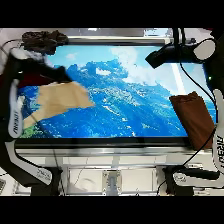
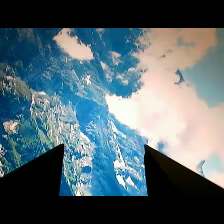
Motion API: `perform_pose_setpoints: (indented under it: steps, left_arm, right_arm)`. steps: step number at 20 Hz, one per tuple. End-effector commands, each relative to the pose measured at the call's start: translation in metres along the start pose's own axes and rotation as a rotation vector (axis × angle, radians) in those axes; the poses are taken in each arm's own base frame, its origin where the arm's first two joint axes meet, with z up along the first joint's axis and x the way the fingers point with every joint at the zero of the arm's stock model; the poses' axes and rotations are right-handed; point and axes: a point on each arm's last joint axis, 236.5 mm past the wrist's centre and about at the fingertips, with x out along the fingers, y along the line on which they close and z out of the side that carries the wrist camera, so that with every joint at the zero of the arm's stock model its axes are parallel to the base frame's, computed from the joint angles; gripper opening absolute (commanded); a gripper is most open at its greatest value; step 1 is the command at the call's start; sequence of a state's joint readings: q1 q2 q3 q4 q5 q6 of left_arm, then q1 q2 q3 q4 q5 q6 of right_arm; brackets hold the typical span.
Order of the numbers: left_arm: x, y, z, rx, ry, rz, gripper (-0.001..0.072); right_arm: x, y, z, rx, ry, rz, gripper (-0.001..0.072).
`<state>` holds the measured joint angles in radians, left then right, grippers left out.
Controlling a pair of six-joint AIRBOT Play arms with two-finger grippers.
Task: Fold the shirts.
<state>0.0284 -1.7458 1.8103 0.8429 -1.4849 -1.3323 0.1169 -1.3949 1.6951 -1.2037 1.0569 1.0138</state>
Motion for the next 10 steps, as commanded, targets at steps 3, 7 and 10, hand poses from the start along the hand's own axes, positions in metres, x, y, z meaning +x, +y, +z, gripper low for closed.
perform_pose_setpoints:
  steps: [3,7,10]
  left_arm:
    - [0.089,-0.175,-0.042,0.398,0.107,-0.201,0.0009]
    - [0.124,-0.196,-0.018,0.5,-0.05,-0.067,0.066]
    - [0.109,-0.12,0.025,0.359,-0.155,0.232,0.0718]
  right_arm:
    - [-0.015,-0.002,-0.081,-0.004,0.349,-0.01,0.0552]
    - [-0.016,0.021,-0.111,0.055,0.461,0.078,0.0553]
    - [0.006,0.05,-0.146,0.13,0.513,0.192,0.0554]
